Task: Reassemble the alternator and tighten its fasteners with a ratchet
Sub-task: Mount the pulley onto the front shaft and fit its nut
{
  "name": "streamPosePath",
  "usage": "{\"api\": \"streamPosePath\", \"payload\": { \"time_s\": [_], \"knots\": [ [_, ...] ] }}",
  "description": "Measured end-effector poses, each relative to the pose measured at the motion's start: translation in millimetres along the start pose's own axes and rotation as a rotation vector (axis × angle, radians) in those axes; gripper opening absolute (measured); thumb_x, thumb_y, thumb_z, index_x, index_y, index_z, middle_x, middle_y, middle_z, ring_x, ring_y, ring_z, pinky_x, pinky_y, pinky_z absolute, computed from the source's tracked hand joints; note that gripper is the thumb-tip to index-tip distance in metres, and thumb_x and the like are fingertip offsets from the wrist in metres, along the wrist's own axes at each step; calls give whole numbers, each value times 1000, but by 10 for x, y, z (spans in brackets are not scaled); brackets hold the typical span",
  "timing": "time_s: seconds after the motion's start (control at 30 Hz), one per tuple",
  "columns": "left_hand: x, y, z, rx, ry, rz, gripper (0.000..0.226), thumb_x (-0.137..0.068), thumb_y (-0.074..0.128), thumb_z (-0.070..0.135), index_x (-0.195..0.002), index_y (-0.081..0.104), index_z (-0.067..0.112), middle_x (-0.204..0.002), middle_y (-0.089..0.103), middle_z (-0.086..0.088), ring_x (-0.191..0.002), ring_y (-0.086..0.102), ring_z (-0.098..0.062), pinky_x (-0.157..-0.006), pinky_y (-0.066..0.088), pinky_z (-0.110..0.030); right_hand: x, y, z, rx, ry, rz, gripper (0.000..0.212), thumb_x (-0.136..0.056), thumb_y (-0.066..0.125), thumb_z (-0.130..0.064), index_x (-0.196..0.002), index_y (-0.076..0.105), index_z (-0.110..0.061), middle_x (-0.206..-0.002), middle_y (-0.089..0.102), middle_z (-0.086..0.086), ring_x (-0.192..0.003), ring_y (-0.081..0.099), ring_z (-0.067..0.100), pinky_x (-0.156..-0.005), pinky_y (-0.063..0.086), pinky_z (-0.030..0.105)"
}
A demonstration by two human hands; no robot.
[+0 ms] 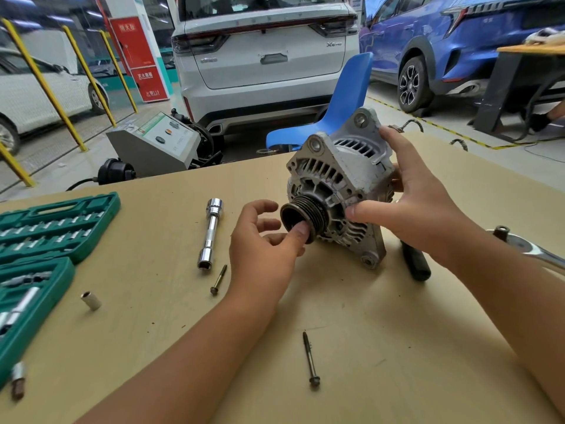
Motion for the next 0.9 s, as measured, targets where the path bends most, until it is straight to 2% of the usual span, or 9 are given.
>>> {"api": "streamPosePath", "payload": {
  "time_s": [0.17,0.3,0.4,0.53,0.6,0.7,0.77,0.83,0.9],
  "knots": [
    [-81,67,69,-65,88,-124,34,-92,75,12,-121,69,28,-93,75,1,-59,72,-12,-40,45,-15,198,208,-229,177,-130,94,145,-40,86,-70,-151,-7,-61,-156,28,-4,-140,35,18,-108,35,41],
    [-154,42,125,-118,180,-249,43,-91,71,0,-129,69,20,-91,77,0,-59,72,-14,-53,54,-20,264,287,-281,352,-98,112,154,-31,79,-84,-149,-17,-61,-169,-6,12,-150,19,41,-113,30,63],
    [-211,-11,171,-155,246,-326,48,-89,70,-3,-124,68,30,-88,77,4,-59,69,-14,-56,54,-23,283,332,-294,416,-134,106,148,-35,76,-83,-151,-14,-60,-169,-13,8,-148,22,44,-109,33,58],
    [-235,-147,99,-283,269,-361,40,-82,71,5,-111,74,32,-81,75,1,-72,70,-30,-65,59,-43,233,304,-215,338,-120,90,138,-39,86,-69,-150,4,-63,-169,-12,-1,-149,20,39,-111,30,48],
    [-223,-159,48,-446,312,-421,36,-83,73,4,-111,74,27,-78,72,7,-68,69,-15,-66,61,-34,199,277,-186,286,-137,41,135,-37,85,-67,-149,9,-64,-169,-11,-3,-152,14,29,-114,26,42],
    [-148,-71,88,-668,446,-445,29,-81,75,16,-107,74,28,-76,67,15,-68,62,-5,-61,43,-10,124,213,-140,221,-171,-46,133,-36,86,-62,-149,16,-62,-169,-7,-8,-150,4,5,-111,18,24],
    [-151,-62,152,-642,478,-349,40,-74,79,37,-113,68,34,-85,63,18,-75,60,-5,-62,39,-9,67,170,-94,182,-197,-106,132,-37,88,-58,-148,18,-63,-167,-4,-14,-153,4,3,-113,20,24],
    [-240,-82,237,-519,459,-279,76,-61,85,57,-129,51,48,-119,58,18,-98,57,-1,-73,42,-11,27,144,-41,138,-199,-152,132,-37,91,-55,-147,19,-66,-167,-3,-16,-155,5,7,-118,26,36],
    [-412,-13,314,-427,380,-399,114,-51,91,62,-146,27,57,-152,38,15,-130,45,1,-94,46,-24,-9,127,4,94,-205,-174,134,-37,94,-51,-148,19,-64,-168,-1,-9,-156,8,13,-120,30,47]
  ]
}}
Point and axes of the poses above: each hand's wrist, its own x-axis away from the middle knuckle, its own y-axis out of the palm, z = x × y, the point moved 6 cm from there along -x, towards the middle knuckle
